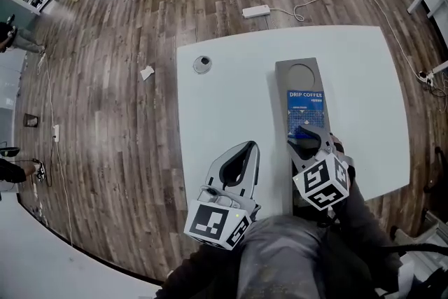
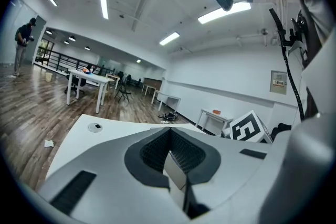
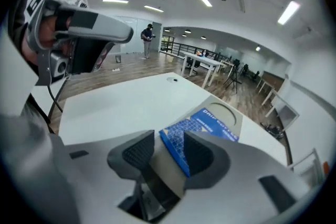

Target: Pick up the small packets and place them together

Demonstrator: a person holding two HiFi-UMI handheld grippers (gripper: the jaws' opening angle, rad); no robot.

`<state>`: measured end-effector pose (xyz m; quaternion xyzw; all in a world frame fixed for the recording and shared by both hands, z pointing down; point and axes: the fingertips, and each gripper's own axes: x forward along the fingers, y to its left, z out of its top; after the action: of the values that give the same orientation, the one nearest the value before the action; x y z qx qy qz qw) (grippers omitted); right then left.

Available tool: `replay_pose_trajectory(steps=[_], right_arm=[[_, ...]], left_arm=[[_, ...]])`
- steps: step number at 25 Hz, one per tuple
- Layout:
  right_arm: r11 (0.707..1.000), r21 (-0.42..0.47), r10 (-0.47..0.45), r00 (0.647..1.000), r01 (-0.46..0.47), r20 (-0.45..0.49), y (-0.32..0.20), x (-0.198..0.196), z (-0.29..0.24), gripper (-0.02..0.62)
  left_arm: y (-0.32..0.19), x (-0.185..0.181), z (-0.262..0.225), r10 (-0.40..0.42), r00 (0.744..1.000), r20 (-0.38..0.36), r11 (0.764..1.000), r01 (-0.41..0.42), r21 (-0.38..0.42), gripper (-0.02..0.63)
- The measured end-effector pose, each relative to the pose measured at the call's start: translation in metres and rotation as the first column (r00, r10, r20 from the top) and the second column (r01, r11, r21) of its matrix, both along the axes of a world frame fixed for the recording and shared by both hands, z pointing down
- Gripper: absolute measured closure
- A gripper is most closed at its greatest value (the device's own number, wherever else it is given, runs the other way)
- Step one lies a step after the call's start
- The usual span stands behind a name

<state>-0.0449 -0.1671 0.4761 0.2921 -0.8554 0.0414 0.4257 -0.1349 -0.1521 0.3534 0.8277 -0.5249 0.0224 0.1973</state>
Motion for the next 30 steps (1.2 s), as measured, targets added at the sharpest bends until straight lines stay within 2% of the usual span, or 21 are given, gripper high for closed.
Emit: replay_pose_trajectory(steps=[3, 10, 16, 19, 24, 30], right_arm=[[1.000, -0.024, 0.012, 0.999, -0.011, 0.034, 0.000, -0.001, 0.000, 0.408], [0.995, 0.059, 0.073, 0.994, -0.078, 0.087, -0.005, 0.007, -0.030, 0.407], [0.981, 0.107, 0.156, 0.984, -0.164, 0.081, 0.017, 0.035, -0.047, 0.407], [0.971, 0.104, 0.209, 0.975, -0.216, 0.074, 0.036, 0.052, -0.047, 0.407], [0.970, 0.059, 0.234, 0.972, -0.235, 0.017, 0.082, 0.067, -0.020, 0.407], [0.988, 0.000, 0.151, 0.982, -0.152, -0.112, 0.132, 0.061, 0.022, 0.407]], left_arm=[[0.002, -0.002, 0.000, -0.002, 1.000, -0.001, 1.000, 0.002, 0.002, 0.603], [0.007, 0.001, -0.011, 0.029, 1.000, -0.001, 0.999, -0.029, 0.039, 0.603], [0.021, 0.027, -0.025, 0.121, 0.993, -0.012, 0.989, -0.119, 0.089, 0.603], [0.032, 0.043, -0.026, 0.181, 0.983, -0.019, 0.979, -0.179, 0.093, 0.603], [0.052, 0.068, -0.015, 0.279, 0.960, -0.031, 0.959, -0.276, 0.066, 0.603], [0.069, 0.080, 0.000, 0.342, 0.939, -0.026, 0.940, -0.341, 0.023, 0.603]])
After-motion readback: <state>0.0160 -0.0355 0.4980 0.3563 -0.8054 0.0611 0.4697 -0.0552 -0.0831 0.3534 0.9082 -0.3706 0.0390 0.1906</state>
